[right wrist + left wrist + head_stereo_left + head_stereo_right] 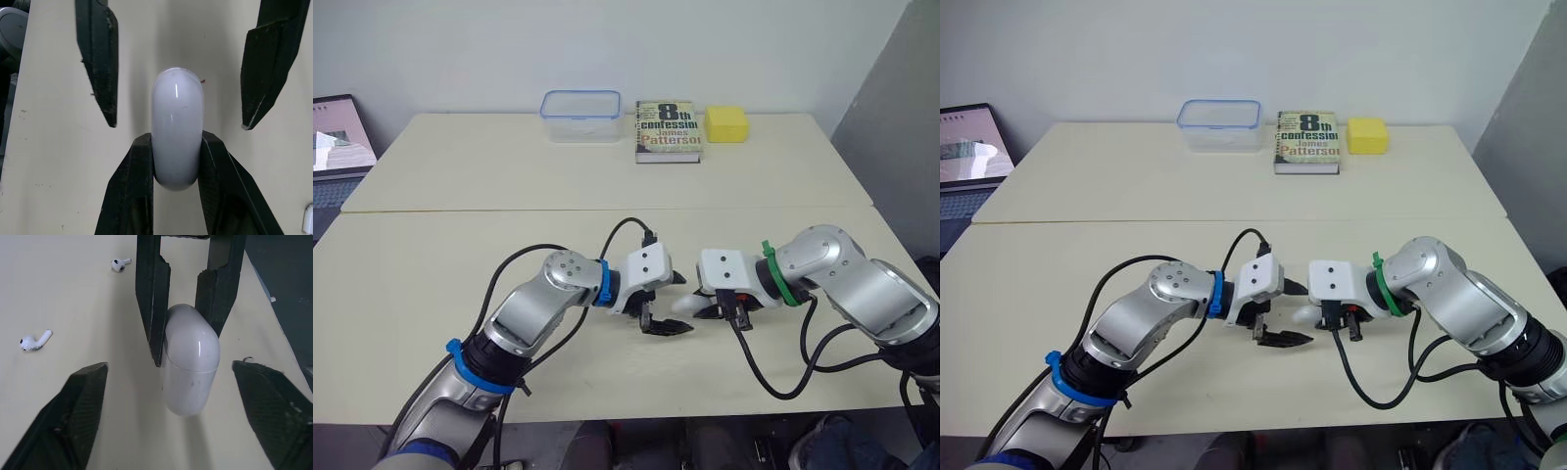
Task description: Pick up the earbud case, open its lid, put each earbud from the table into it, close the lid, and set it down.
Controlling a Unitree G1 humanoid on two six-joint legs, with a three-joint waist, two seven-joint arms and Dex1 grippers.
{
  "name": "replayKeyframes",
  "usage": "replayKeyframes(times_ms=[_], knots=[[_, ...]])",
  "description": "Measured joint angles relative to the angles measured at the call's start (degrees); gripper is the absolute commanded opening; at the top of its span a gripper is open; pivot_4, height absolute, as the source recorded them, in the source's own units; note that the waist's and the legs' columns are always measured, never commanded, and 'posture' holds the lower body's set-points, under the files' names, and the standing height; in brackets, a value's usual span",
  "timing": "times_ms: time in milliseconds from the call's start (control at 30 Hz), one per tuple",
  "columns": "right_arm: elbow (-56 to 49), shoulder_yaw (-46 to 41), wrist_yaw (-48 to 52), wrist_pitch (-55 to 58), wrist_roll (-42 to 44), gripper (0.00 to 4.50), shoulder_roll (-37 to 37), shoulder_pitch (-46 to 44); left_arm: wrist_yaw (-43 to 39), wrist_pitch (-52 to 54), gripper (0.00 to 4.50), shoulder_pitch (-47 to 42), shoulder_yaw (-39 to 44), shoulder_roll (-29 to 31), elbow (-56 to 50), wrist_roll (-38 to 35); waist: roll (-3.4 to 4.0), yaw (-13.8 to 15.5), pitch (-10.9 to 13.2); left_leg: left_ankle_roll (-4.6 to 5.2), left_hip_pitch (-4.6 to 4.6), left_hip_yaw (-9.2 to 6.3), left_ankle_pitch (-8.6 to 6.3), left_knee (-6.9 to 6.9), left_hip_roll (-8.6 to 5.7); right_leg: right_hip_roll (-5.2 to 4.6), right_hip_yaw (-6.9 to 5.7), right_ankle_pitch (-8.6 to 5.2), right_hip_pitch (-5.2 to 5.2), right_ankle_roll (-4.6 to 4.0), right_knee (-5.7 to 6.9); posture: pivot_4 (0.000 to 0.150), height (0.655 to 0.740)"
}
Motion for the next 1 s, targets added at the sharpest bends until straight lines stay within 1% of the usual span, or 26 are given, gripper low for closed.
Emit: replayKeyframes(times_ms=[167,233,267,533,600,633,667,867,1000], knots=[[0.1,0.0,0.0,-0.2,-0.5,0.8,0.2,0.0,-0.3,-0.5,1.6,0.0,0.0,-0.4,0.7,0.3,0.0,0.0,0.0,0.0,0.0,-0.01,0.0,0.01,0.0,0.0,0.01,0.02,0.0,-0.03,0.02,0.15,0.7278],[0.5,-0.1,-0.1,-0.1,-0.6,0.8,0.2,0.0,-0.3,-0.6,1.04,0.1,-0.1,-0.4,0.7,0.6,0.0,0.0,0.0,0.0,0.0,-0.01,0.0,0.02,0.0,0.0,0.01,0.03,0.0,-0.05,0.02,0.15,0.7278],[0.8,-0.2,-0.1,-0.1,-0.5,0.8,0.3,0.0,-0.1,-0.5,0.98,0.1,-0.2,-0.5,0.7,0.7,0.0,0.0,0.0,0.0,0.0,0.0,0.0,0.02,-0.01,-0.01,0.01,0.03,0.0,-0.05,0.02,0.15,0.7278],[0.8,-0.2,0.0,-0.2,-0.5,0.8,0.3,0.1,0.0,-0.5,0.98,0.3,-0.2,-0.5,0.5,0.7,0.0,0.0,0.0,0.0,0.0,-0.01,0.0,0.02,0.0,-0.01,0.01,0.05,0.01,-0.08,0.03,0.15,0.7278],[0.8,-0.1,0.4,-0.3,-0.5,1.53,0.3,0.2,-0.1,-0.5,0.98,0.5,-0.2,-0.5,0.4,0.7,0.0,0.0,0.0,0.0,0.0,-0.01,0.0,0.02,0.0,-0.01,0.01,0.05,0.01,-0.08,0.03,0.15,0.7278],[0.9,-0.2,0.7,-0.8,-0.6,1.85,0.2,0.2,-0.4,-0.5,0.91,0.7,-0.2,-0.3,0.3,0.6,0.0,0.0,0.0,0.0,0.01,-0.01,0.0,0.02,-0.01,-0.01,0.01,0.05,0.01,-0.08,0.03,0.15,0.7278],[0.8,-0.2,1.3,-1.3,-0.4,2.17,0.1,0.4,-0.5,-0.6,0.75,0.9,-0.2,-0.2,0.3,0.6,0.0,0.0,0.0,0.0,0.01,-0.01,0.0,0.02,0.0,0.0,0.01,0.05,0.02,-0.08,0.03,0.15,0.7278],[0.8,-0.8,2.7,-2.6,-0.4,4.35,-1.3,1.3,-0.9,-0.5,0.75,2.8,-0.1,0.1,0.3,0.4,0.0,0.0,0.0,0.0,0.0,-0.02,0.0,0.07,-0.01,-0.01,0.01,0.07,0.02,-0.12,0.06,0.15,0.7278],[2.7,-3.5,3.8,-6.2,-1.2,4.38,-5.2,2.0,-0.3,-0.4,0.75,5.0,2.3,-0.2,0.4,-1.2,0.0,0.0,0.0,0.0,0.03,0.03,0.0,0.08,-0.02,-0.04,0.01,0.07,0.04,-0.11,0.06,0.15,0.7278]])
